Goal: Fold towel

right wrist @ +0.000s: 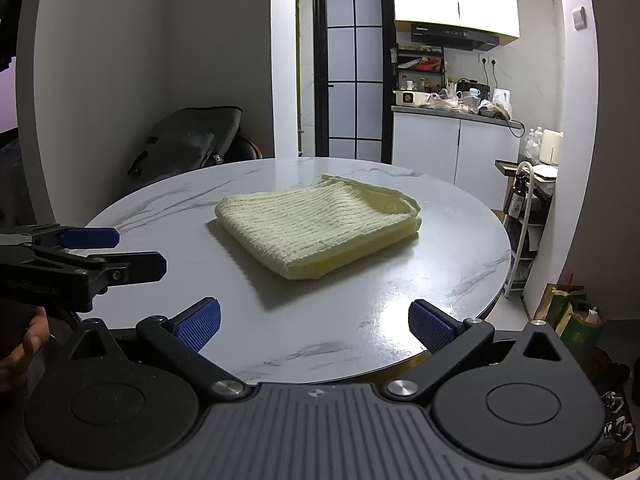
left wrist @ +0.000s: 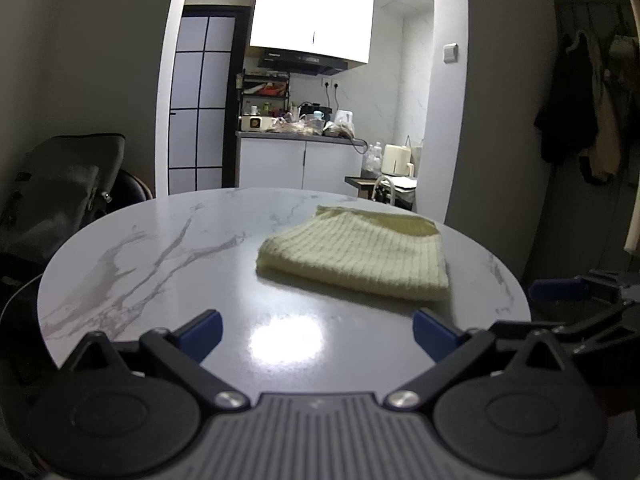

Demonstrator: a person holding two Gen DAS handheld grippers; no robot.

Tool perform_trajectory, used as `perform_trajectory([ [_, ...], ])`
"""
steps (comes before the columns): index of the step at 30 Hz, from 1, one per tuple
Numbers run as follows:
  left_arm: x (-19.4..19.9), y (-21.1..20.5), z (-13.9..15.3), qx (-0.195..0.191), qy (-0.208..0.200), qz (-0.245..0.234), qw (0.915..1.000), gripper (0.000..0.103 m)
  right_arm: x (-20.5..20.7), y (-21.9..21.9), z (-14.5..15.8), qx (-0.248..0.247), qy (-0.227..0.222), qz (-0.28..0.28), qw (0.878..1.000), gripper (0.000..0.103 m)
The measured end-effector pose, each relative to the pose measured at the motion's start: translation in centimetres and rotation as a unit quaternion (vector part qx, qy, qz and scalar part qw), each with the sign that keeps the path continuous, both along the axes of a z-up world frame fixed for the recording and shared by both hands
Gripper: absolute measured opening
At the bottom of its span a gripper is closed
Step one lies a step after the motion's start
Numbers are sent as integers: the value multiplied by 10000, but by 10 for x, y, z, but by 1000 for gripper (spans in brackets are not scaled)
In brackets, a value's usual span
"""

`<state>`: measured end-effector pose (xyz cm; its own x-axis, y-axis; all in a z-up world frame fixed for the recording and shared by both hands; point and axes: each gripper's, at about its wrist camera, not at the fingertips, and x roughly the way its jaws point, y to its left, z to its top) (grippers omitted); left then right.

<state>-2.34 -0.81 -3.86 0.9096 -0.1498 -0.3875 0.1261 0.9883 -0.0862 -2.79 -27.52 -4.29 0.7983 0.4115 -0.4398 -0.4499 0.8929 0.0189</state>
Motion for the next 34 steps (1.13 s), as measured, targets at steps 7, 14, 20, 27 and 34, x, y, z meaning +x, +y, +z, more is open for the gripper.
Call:
perform_trajectory([
  [7,-1,-1,1,-5,4,11,10000,103,-1,-2,1,52,-20,-15,10000,102],
  [14,-1,-1,2,15,-9,-1,10000,103,0,-8,-3,154,-17,-91,9998,102],
  [20,0,-3,1,84,10,-39,10000,103,1,-9,-5,271,2,-96,9996,102],
  [27,0,-4,2,-3,-90,-73,9999,103,5,-8,-6,366,49,-51,9993,102],
  [34,4,-6,1,19,-23,-83,10000,103,6,-6,-8,371,61,-7,9993,102],
])
